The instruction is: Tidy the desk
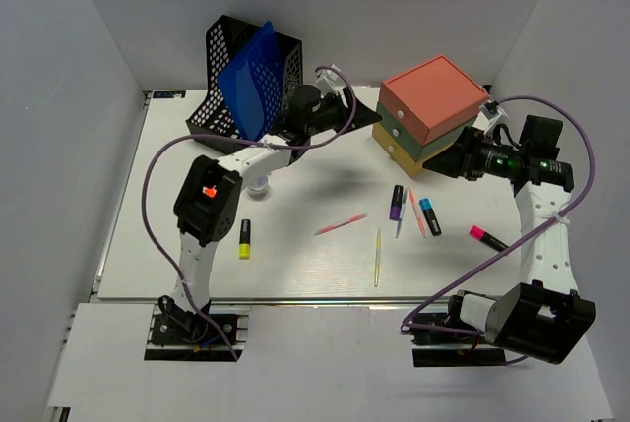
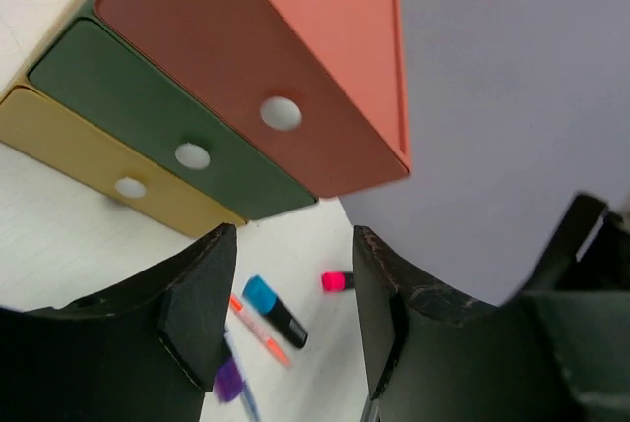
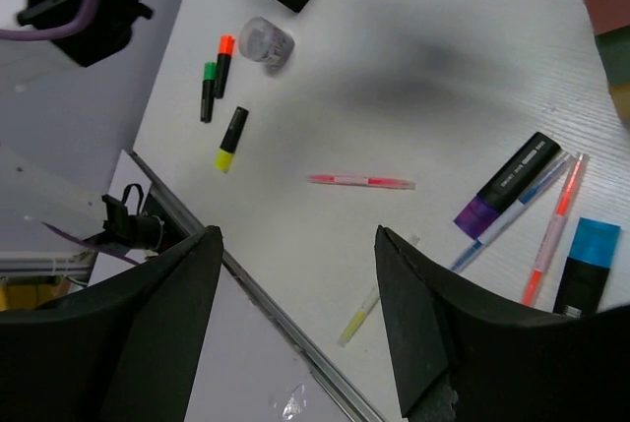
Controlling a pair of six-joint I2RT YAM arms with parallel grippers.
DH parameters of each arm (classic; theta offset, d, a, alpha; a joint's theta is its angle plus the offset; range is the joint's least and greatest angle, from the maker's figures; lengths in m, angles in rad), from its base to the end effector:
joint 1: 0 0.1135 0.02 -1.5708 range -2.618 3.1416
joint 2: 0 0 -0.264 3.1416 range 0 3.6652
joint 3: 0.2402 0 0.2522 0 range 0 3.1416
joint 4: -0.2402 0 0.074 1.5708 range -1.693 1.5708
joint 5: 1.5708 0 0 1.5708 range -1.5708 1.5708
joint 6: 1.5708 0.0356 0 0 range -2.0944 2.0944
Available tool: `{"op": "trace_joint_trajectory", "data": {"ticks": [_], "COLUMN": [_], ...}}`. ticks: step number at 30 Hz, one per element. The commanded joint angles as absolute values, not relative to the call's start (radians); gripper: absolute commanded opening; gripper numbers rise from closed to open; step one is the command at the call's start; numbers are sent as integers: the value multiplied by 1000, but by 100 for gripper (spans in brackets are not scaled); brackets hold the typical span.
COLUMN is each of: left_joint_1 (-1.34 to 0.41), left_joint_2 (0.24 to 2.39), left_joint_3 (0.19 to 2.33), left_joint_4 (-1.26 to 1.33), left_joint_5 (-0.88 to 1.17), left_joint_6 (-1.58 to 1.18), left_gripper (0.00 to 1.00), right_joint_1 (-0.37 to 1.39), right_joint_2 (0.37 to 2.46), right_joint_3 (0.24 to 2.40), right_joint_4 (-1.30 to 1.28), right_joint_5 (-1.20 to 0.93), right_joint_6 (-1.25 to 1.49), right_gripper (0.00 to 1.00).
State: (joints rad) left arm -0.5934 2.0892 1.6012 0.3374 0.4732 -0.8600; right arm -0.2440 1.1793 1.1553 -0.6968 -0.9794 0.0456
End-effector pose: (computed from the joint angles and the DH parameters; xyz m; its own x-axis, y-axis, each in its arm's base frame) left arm 0.4053 -0.2929 0.2651 -0.7415 -0.3136 -0.5932 0.4742 0.3806 -0.7939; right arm 0.2362 -0.0284 0.3497 -0.6612 0.1908 -0.7255 -0.4408 0.6837 0.5816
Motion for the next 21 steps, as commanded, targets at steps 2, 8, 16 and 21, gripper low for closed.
{"op": "trace_joint_trajectory", "data": {"ticks": [2, 8, 16, 21], "left_joint_1": [-607, -626, -635, -635], "left_joint_2": [2146, 2264, 2298, 2330], "left_joint_3": [1732, 1873, 1870, 1904], "left_joint_4": [376, 354, 376, 380], "left_joint_5": [379, 351, 324, 334], "left_joint_6": [-976, -1045, -1117, -1150], "left_gripper": [61, 61, 60, 60], "right_joint_1": [-268, -287, -298, -304], "right_joint_2": [1167, 1166, 1166, 1160], "right_joint_3": [1137, 1126, 1123, 1112], "right_joint_4": [-635, -630, -604, -558], "right_joint_5": [-1098, -1108, -1112, -1123], "right_joint_6": [69, 72, 74, 107], "right_gripper": [67, 64, 63, 63]}}
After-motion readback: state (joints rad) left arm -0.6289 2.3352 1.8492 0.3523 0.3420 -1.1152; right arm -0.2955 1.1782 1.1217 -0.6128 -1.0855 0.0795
